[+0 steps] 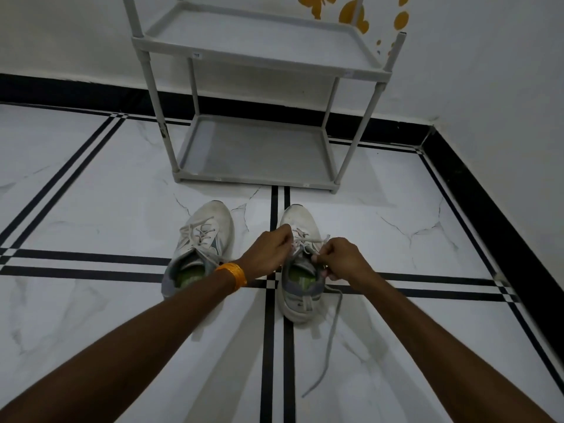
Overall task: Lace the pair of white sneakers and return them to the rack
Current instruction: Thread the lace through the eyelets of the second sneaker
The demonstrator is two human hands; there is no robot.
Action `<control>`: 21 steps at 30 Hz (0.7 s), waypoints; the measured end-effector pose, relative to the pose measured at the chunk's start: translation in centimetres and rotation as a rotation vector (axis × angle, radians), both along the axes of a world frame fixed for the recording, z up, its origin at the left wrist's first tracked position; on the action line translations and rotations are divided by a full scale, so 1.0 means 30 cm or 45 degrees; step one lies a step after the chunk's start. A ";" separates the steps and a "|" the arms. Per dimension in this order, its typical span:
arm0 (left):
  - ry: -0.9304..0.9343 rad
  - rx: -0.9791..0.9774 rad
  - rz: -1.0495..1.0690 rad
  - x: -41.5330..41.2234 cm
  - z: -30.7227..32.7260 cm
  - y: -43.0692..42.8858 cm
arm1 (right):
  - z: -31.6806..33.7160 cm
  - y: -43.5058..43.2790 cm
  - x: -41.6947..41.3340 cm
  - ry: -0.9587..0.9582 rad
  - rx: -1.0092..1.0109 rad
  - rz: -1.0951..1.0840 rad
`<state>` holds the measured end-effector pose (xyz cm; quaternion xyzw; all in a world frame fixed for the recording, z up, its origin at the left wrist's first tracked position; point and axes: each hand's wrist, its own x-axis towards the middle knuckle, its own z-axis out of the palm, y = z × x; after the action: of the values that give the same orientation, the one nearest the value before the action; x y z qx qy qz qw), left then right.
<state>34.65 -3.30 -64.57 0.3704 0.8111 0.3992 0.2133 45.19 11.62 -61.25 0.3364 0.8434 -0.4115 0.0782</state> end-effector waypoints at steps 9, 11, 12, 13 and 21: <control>-0.266 -0.103 0.153 -0.033 0.005 0.008 | -0.021 0.002 -0.023 -0.012 -0.567 -0.468; -0.456 -0.029 0.235 -0.032 -0.002 0.001 | -0.042 -0.009 -0.020 0.045 -0.579 -0.550; -0.546 0.018 0.287 -0.029 -0.011 -0.003 | -0.052 -0.015 -0.016 0.069 -0.573 -0.568; -0.617 0.051 0.340 -0.026 -0.021 -0.006 | -0.058 -0.021 -0.013 0.096 -0.559 -0.575; -0.780 0.128 0.500 -0.018 -0.042 -0.008 | -0.102 -0.056 -0.012 0.263 -0.528 -0.664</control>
<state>34.10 -3.52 -65.84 0.0809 0.7447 0.5642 0.3472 44.82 9.93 -64.31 0.4740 0.6309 -0.6123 -0.0488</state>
